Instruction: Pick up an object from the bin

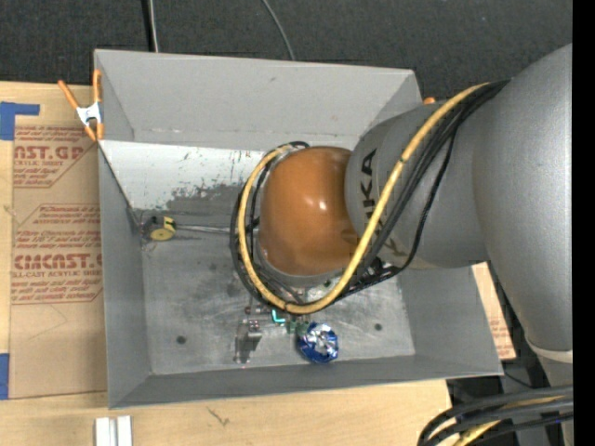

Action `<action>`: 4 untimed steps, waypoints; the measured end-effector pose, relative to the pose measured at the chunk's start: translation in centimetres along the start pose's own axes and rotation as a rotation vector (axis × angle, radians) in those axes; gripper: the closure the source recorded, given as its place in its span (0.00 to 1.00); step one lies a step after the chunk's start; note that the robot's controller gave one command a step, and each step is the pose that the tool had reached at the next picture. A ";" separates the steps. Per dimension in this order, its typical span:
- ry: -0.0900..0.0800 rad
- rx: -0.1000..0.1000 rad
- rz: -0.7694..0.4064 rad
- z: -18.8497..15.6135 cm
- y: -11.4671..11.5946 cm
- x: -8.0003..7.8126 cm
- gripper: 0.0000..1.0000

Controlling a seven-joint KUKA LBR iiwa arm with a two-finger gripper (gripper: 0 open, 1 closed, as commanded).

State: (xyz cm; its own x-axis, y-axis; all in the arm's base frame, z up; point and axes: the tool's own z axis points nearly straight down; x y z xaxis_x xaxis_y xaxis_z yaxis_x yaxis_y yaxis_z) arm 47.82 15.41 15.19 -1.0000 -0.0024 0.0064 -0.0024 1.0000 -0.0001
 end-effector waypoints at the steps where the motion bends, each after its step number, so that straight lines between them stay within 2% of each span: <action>1: -0.015 -0.002 -0.252 7.9 -5.4 -3.8 0.00; 2: -0.007 0.003 -0.571 5.2 -19.5 -4.7 0.00; 3: -0.004 0.002 -0.706 4.2 -22.9 -0.5 0.00; 4: -0.025 0.007 -0.819 7.9 -21.3 -0.7 0.00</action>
Offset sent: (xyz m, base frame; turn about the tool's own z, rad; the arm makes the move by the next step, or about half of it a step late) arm 0.0348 -0.0551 -0.0819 -0.2517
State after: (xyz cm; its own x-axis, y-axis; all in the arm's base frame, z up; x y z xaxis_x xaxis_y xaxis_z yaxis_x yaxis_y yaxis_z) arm 48.52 -5.91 7.28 -0.6808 -0.7323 -0.0150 -0.7323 0.6809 -0.0115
